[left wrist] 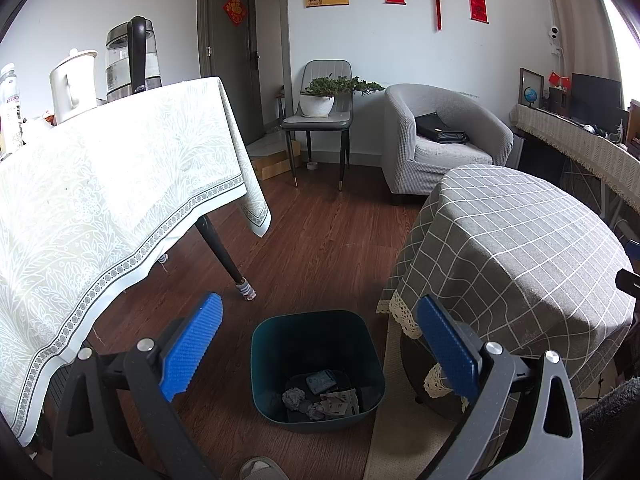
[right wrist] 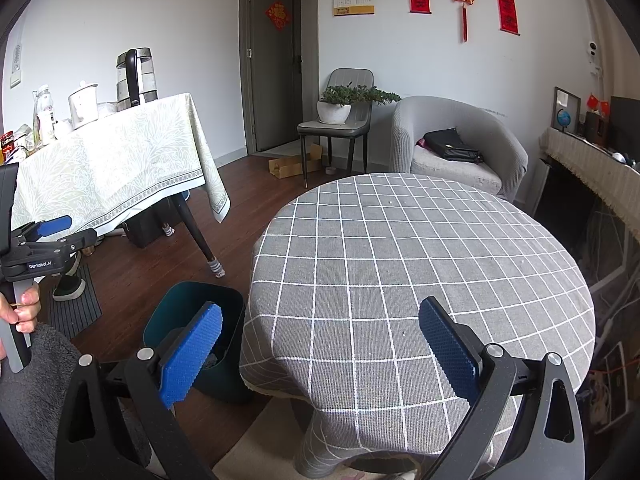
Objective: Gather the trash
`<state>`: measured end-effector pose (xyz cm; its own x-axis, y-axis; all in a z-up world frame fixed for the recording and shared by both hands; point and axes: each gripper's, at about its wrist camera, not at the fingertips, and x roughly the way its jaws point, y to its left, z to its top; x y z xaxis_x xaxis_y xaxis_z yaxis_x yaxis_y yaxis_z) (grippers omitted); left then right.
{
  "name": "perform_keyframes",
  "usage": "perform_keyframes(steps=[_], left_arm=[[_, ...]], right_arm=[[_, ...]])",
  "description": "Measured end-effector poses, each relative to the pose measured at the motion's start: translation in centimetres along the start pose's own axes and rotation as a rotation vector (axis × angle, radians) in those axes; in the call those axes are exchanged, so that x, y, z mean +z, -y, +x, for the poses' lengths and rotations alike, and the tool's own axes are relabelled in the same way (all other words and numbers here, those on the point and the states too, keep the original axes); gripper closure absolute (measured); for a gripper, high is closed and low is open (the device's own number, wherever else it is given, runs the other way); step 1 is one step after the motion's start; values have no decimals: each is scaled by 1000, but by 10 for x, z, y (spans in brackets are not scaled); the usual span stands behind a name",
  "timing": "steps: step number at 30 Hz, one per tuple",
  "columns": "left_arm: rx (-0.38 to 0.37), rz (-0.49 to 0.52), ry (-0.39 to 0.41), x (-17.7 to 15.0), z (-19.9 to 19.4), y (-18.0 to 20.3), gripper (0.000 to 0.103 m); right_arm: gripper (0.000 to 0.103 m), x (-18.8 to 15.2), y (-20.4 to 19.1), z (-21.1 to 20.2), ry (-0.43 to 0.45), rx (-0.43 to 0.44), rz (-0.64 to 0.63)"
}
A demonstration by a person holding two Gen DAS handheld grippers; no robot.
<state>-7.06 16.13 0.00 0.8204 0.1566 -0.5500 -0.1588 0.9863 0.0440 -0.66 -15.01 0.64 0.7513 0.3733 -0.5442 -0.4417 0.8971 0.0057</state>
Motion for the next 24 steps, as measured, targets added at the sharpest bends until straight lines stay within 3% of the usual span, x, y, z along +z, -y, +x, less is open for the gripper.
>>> perform_keyframes(steps=[24], left_arm=[[2,16,-17,-3,5,3,3]], right_arm=[[3,-1,0,1,-2,-1,4]])
